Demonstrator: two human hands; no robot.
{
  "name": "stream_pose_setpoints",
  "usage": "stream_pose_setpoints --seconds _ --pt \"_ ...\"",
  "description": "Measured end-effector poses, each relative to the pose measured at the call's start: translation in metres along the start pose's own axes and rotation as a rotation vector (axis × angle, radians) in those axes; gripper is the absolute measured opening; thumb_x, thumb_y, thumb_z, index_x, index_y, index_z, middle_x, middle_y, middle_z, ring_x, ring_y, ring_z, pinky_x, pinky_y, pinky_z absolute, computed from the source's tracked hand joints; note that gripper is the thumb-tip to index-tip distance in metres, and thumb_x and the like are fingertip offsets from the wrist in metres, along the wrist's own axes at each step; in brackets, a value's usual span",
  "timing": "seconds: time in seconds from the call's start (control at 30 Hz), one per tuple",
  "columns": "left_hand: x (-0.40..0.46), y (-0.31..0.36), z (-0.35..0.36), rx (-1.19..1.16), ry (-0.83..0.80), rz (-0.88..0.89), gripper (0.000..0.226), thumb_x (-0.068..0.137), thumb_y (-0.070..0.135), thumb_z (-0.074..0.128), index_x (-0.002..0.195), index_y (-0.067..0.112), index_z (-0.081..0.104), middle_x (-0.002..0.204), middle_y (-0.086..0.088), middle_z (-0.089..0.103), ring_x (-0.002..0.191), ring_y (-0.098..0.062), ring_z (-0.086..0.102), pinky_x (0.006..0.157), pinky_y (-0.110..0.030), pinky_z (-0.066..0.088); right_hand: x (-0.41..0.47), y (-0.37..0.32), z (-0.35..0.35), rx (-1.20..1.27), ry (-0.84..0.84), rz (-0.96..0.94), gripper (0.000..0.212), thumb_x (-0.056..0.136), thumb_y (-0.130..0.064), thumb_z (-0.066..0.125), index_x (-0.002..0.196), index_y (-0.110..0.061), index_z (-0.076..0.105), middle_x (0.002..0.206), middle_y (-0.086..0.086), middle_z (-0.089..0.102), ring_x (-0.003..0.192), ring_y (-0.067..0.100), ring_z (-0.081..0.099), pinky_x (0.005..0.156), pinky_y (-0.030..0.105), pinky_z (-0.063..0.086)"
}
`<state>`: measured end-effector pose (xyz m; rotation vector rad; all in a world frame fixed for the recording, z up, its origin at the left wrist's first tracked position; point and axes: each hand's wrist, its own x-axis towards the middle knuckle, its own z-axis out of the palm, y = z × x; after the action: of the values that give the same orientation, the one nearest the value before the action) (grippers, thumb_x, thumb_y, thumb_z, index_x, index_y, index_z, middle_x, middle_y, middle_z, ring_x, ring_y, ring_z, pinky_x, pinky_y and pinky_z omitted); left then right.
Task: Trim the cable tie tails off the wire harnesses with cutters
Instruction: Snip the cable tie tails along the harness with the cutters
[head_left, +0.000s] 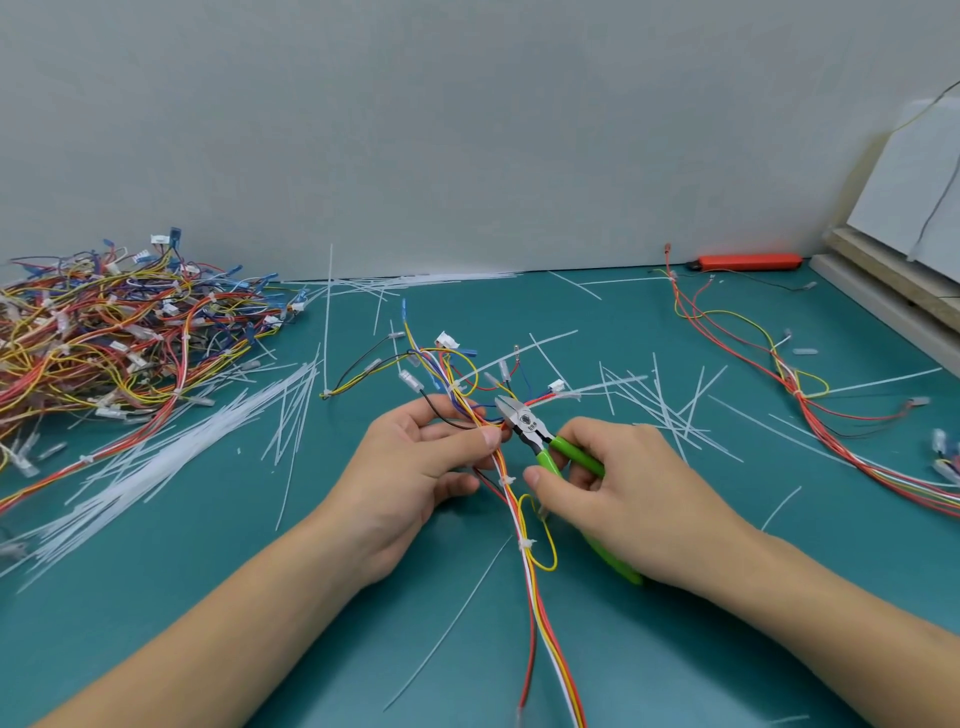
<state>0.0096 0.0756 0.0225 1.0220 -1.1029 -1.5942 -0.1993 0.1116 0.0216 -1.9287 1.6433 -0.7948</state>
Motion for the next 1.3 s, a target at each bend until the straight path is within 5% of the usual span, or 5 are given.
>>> stream_pose_setpoints --seconds 0.33,0.53,1.07,1.3 --pt "0.0003 -0.0005 -0.0004 0.005 -0.004 0.003 0.041 0.067 0.016 0.084 0.103 0.009 0.067 0.103 -0.017 0.077 0.068 -0.015 0.067 0.053 -0.020 0.051 0.0012 0.0003 -0.0014 -0.009 -0.036 -0.005 0.030 0.091 -0.052 0.066 0.079 -0.026 0.060 0.069 -0.005 0.067 0.051 0.008 0.046 0.051 0.024 0.040" --pt "-0.0001 -0.0008 -0.0007 0.004 -0.005 0.001 0.040 0.065 0.016 0.085 0.100 0.008 0.067 0.095 -0.016 0.077 0.066 -0.015 0.068 0.052 -0.020 0.051 -0.0018 -0.0034 -0.0002 0.020 -0.001 0.026 0.040 0.076 -0.068 0.070 0.079 -0.029 0.062 0.069 -0.011 0.069 0.057 0.007 0.059 0.060 0.034 0.053" --pt "-0.0009 0.0003 -0.0001 0.004 -0.010 -0.001 0.038 0.066 0.014 0.084 0.099 0.008 0.067 0.094 -0.017 0.077 0.065 -0.016 0.066 0.052 -0.020 0.051 -0.0020 -0.0034 -0.0009 0.018 -0.013 0.035 0.047 0.071 -0.076 0.063 0.081 -0.031 0.062 0.071 -0.012 0.069 0.061 0.008 0.061 0.063 0.039 0.056" --pt "0.0001 0.0001 -0.0005 0.006 -0.013 0.000 0.038 0.067 0.015 0.084 0.100 0.008 0.068 0.098 -0.016 0.077 0.065 -0.016 0.067 0.053 -0.020 0.051 -0.0008 -0.0011 0.0001 -0.006 -0.014 0.026 0.034 0.083 -0.063 0.066 0.081 -0.030 0.061 0.070 -0.012 0.068 0.056 0.005 0.055 0.056 0.026 0.046"
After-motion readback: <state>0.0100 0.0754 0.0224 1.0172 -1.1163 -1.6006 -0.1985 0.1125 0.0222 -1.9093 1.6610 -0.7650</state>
